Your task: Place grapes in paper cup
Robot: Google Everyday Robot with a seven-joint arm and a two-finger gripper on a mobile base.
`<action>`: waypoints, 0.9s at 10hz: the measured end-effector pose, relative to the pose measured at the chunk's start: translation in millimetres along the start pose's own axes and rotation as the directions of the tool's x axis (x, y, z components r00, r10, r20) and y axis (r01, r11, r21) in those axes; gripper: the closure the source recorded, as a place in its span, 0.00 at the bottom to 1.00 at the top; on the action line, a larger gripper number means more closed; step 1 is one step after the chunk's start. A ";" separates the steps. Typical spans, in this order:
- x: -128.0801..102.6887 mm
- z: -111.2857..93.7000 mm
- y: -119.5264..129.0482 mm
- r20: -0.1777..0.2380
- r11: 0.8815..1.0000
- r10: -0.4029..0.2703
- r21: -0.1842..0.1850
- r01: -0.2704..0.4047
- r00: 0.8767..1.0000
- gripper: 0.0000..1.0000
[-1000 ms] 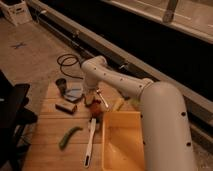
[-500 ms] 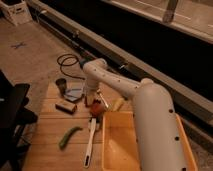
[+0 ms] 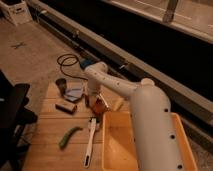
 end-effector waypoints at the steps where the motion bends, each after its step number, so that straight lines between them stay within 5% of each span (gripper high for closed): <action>1: -1.4 -1.8 1.5 -0.003 1.000 -0.011 0.026 0.011 1.000 0.72; 4: -0.5 -7.4 7.2 0.002 0.997 -0.025 0.068 0.024 1.000 0.99; 9: -13.3 -49.3 7.5 0.023 0.983 -0.070 0.175 0.064 0.997 1.00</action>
